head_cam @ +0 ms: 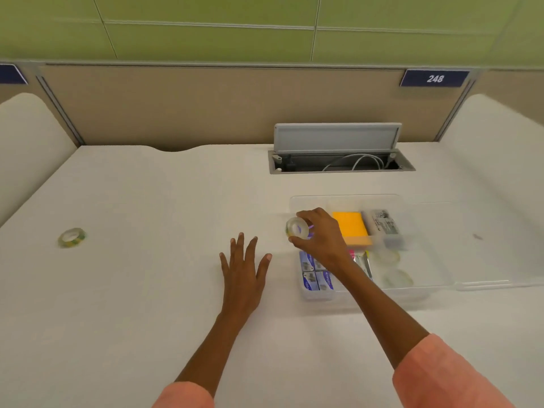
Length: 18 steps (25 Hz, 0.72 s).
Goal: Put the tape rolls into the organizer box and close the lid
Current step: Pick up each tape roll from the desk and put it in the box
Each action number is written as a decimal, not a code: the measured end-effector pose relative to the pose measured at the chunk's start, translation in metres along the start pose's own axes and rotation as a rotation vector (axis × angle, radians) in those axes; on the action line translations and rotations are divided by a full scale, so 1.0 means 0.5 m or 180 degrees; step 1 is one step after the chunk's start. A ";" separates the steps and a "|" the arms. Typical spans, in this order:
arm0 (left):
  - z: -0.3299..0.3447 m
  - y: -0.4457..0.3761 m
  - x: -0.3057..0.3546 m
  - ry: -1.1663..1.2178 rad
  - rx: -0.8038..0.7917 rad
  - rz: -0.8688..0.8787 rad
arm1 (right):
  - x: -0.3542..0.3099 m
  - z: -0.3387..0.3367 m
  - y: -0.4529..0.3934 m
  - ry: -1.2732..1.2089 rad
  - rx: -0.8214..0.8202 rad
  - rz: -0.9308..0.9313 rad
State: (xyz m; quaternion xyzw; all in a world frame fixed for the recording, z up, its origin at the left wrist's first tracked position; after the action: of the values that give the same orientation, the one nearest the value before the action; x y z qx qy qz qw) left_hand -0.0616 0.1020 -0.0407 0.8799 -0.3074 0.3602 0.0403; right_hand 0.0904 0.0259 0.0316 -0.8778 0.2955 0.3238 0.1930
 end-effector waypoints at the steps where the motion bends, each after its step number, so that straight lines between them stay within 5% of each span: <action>1: 0.020 0.000 0.030 0.0135 -0.0037 0.0050 | 0.029 -0.041 0.003 0.0021 0.0114 0.0024; 8: 0.134 0.004 0.179 0.0238 -0.0366 0.0333 | 0.237 -0.268 0.033 0.0767 0.0742 0.0333; 18: 0.163 -0.034 0.231 -0.0423 -0.0205 0.0281 | 0.384 -0.284 0.054 0.1667 0.0168 0.0304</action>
State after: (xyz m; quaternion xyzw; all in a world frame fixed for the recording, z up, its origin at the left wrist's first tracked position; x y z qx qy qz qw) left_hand 0.0614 0.0331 -0.0221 0.8856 -0.3593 0.2924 0.0322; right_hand 0.2559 -0.1452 -0.0020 -0.9114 0.3848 0.0866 0.1172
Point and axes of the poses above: each hand's wrist, its own y-axis away from the middle knuckle, its own z-axis out of the palm, x = y × z, the point moved 7 cm from there along -y, towards the middle knuckle, and after that the axes turned 3 degrees about x, right-handed, at the moved point
